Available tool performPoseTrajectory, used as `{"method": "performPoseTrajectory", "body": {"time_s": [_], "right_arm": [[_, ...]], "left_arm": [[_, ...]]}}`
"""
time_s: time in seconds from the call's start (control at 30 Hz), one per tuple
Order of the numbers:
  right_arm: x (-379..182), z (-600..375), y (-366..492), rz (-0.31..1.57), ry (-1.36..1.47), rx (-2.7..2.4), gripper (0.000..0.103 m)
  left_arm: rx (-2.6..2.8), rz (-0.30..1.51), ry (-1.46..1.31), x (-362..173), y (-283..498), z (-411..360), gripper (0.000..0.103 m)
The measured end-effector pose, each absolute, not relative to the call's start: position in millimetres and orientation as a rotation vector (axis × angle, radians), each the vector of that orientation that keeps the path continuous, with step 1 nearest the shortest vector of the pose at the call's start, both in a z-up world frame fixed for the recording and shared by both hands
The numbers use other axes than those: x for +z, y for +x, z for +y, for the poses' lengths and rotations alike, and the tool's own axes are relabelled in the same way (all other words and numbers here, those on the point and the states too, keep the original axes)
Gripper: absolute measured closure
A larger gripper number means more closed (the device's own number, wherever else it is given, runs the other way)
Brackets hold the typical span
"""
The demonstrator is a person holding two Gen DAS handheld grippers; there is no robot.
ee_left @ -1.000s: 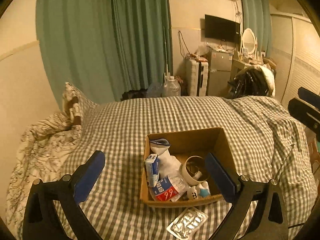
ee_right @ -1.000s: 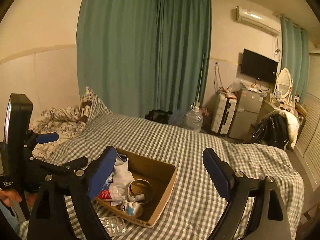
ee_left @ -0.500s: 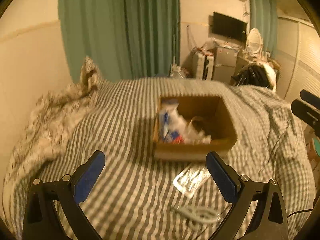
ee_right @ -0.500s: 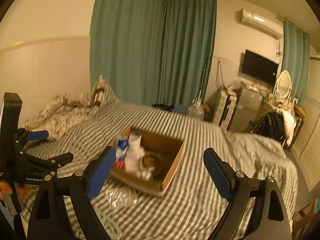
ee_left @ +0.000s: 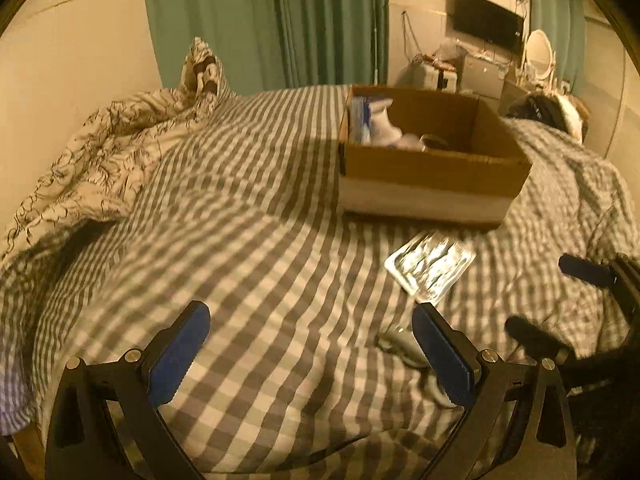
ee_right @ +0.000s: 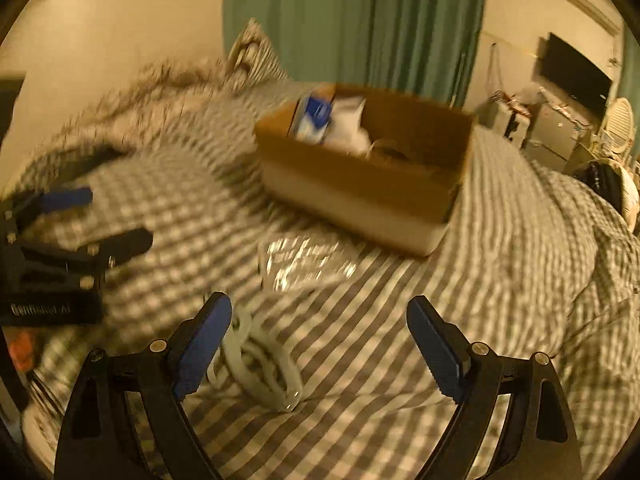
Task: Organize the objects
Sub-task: 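Grasp the grey-green plastic clip with the right tool while the left grasps the foil blister pack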
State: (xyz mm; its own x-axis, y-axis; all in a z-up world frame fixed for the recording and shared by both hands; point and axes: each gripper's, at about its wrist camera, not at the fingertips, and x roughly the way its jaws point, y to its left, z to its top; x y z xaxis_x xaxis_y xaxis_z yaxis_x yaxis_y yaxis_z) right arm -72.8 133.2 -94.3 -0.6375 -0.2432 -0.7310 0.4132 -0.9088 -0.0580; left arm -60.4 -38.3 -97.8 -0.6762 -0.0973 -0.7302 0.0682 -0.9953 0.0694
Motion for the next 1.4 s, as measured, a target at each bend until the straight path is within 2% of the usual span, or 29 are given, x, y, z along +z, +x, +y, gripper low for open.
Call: {"method": "performPoseTrajectory", "body": {"time_s": [0.17, 0.43, 0.5, 0.57, 0.67, 1.13, 1.4], "right_arm": [[-136.5, 120.4, -73.2, 0.313, 1.193, -2.429, 0.013], [-174.2, 110.4, -82.1, 0.319, 1.301, -2.369, 0.015], [-174.8, 110.3, -81.2, 0.31, 1.3, -2.354, 0.023], [-175.4, 108.0, -79.6, 0.313, 1.308, -2.324, 0.042], [-174.3, 100.9, -73.2, 0.385, 1.306, -2.315, 0.046], [-112.9, 157.3, -88.2, 0.29, 1.197, -2.519, 0.052], [-72.8, 212.6, -128.7, 0.261, 1.116, -2.64, 0.052]], "left_arm": [[-2.79, -0.112, 1.223, -108.2, -59.5, -37.3, 0.0], [-2.79, -0.046, 1.25, -113.3, -60.2, -48.2, 0.0], [-2.789, -0.044, 1.254, -114.1, -61.0, -48.5, 0.0], [-2.786, -0.043, 1.26, -114.6, -61.7, -48.8, 0.0], [-2.784, -0.045, 1.261, -114.5, -62.0, -48.1, 0.0], [-2.769, -0.038, 1.28, -114.4, -81.1, -24.6, 0.0], [-2.857, -0.214, 1.353, -134.6, -125.4, 33.6, 0.0]]}}
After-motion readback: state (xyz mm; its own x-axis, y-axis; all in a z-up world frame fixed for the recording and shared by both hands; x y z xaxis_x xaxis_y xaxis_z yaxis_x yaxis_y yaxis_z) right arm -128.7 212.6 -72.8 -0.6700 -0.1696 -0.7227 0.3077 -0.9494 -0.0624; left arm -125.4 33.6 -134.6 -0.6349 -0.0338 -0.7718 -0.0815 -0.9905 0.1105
